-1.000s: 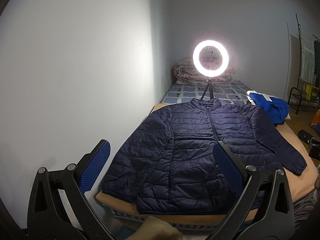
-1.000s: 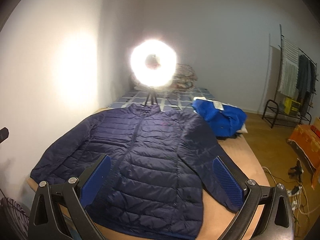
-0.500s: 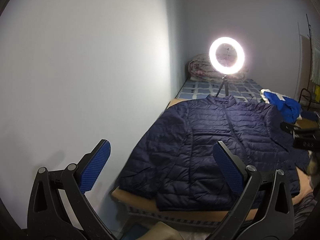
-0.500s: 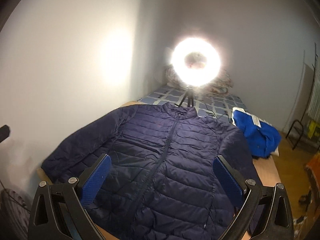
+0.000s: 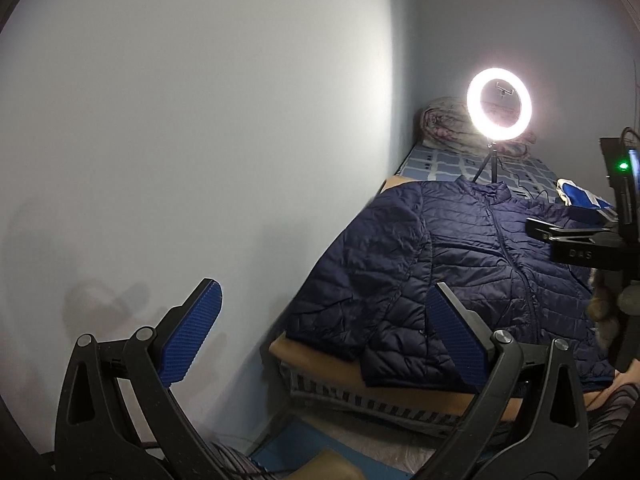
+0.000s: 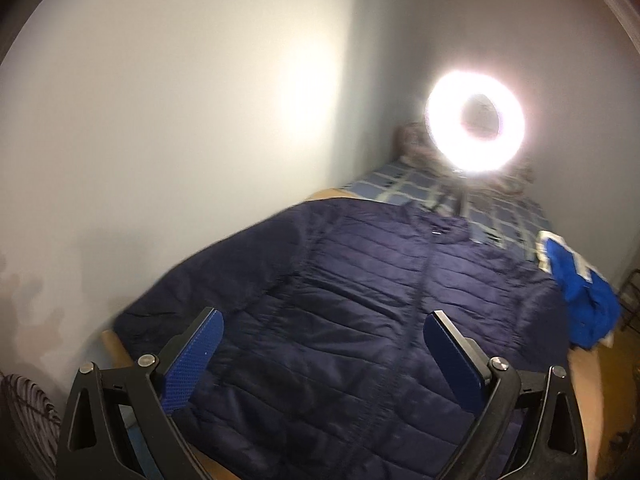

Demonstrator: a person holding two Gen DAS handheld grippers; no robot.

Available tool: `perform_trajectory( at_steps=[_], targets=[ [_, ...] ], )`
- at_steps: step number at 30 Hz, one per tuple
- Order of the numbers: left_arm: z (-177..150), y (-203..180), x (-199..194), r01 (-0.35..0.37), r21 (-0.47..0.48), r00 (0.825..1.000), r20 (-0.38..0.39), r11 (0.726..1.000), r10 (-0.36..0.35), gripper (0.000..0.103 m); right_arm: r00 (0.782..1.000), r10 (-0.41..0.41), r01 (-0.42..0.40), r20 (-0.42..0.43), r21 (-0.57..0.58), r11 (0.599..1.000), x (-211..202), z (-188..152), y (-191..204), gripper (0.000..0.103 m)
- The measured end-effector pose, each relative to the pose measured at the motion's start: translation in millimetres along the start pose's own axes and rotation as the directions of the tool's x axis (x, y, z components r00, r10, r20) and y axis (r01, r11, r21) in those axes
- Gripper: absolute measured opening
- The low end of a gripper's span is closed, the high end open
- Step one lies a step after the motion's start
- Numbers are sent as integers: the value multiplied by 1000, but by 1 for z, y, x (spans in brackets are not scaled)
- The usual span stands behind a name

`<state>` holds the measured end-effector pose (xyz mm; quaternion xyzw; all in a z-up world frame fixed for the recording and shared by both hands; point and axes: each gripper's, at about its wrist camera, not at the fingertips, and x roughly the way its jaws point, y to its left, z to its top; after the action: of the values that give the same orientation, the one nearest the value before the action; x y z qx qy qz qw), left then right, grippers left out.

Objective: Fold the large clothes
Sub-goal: 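Move the right gripper to the jacket sleeve cuff and close on it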

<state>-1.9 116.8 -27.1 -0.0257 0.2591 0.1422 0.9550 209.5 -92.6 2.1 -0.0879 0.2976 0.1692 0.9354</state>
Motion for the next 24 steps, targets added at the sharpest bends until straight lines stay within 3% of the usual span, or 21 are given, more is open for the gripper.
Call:
perform_trajectory(
  at_steps=[3, 5, 10, 14, 16, 18, 19, 24],
  targets=[
    [-11, 7, -4, 12, -23, 999, -34, 1000, -13, 103, 994, 105, -105, 13, -44, 994, 13, 1, 17, 92],
    [-19, 10, -7, 14, -28, 998, -54, 1000, -15, 103, 979, 202, -203, -13, -73, 977, 25, 1, 30, 85],
    [-36, 20, -10, -5, -40, 995, -104, 999, 0, 101, 911, 389, -406, -136, -135, 904, 62, -1, 69, 67],
    [-45, 28, -12, -15, -73, 991, -133, 997, 5, 101, 846, 462, -520, -267, -220, 825, 94, -12, 114, 60],
    [-46, 30, -13, -18, -74, 991, -136, 997, 7, 101, 795, 506, -590, -335, -227, 775, 107, -20, 136, 59],
    [-46, 30, -12, -21, -71, 990, -138, 997, 11, 101, 742, 540, -650, -397, -229, 725, 116, -30, 159, 51],
    [-47, 30, -12, -22, -71, 990, -139, 997, 12, 101, 727, 541, -666, -422, -243, 706, 120, -36, 170, 49],
    [-49, 29, -5, -29, -67, 989, -150, 997, 19, 101, 701, 493, -691, -515, -319, 648, 143, -57, 212, 46]
  ],
)
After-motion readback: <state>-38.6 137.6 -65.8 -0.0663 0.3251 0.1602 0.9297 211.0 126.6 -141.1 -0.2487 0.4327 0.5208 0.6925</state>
